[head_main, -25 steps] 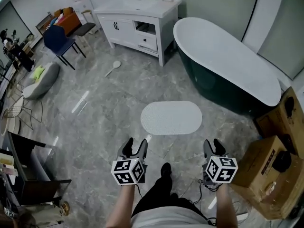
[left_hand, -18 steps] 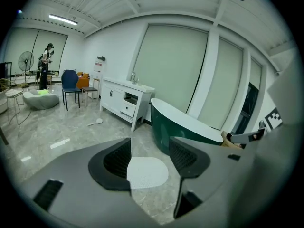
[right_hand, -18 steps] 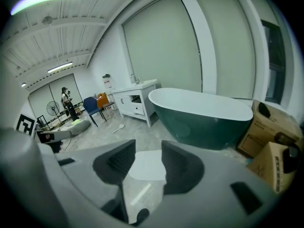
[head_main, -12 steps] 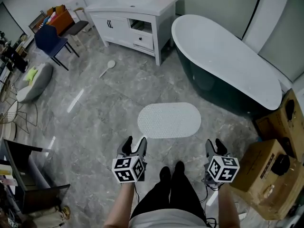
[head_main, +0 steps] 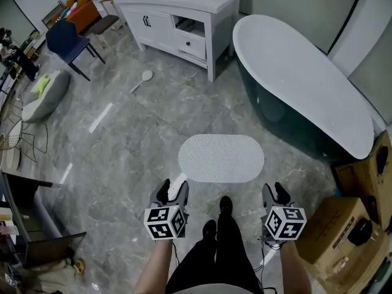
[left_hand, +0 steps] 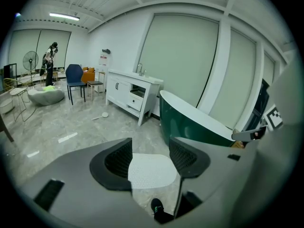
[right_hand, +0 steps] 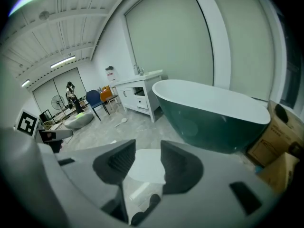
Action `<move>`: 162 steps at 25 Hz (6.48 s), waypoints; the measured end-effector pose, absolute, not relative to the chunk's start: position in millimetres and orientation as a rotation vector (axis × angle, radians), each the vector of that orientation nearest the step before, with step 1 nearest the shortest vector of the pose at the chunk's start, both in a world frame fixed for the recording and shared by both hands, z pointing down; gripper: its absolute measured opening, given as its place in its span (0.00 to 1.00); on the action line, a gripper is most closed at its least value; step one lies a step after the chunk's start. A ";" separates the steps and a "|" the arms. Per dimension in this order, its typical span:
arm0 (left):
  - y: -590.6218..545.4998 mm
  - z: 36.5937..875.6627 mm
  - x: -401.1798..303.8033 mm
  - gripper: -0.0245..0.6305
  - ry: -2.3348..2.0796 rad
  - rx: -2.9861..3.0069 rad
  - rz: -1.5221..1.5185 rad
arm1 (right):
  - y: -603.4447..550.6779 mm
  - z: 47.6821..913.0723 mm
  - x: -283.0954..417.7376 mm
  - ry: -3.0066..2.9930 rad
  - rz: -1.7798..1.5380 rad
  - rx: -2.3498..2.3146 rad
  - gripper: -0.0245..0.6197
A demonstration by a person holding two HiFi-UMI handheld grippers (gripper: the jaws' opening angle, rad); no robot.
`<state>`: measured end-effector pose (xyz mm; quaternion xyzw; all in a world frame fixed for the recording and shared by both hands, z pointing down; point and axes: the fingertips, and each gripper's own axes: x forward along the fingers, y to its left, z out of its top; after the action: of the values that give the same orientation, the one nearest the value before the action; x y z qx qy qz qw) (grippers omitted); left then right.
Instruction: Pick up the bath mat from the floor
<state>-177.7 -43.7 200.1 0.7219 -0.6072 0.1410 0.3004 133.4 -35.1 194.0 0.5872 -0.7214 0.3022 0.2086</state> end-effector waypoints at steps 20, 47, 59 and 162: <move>-88.8 438.7 -217.0 0.41 -1.747 1.620 0.396 | -144.0 462.1 68.3 -2.063 0.874 1.240 0.28; -127.3 803.1 -232.8 0.43 -1.743 1.743 0.438 | -189.8 795.0 32.1 -2.222 0.751 1.238 0.28; -164.0 859.7 -259.2 0.45 -1.748 1.766 0.501 | -196.7 828.5 23.2 -2.226 0.804 1.307 0.28; -243.3 844.2 -9.1 0.08 -1.036 1.902 0.431 | -214.6 917.5 232.6 -1.817 1.215 1.390 0.38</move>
<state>-9.1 -243.3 844.2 0.7693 -0.4189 0.1743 0.4498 232.6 -214.6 917.5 0.5165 -0.6748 0.4515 0.2721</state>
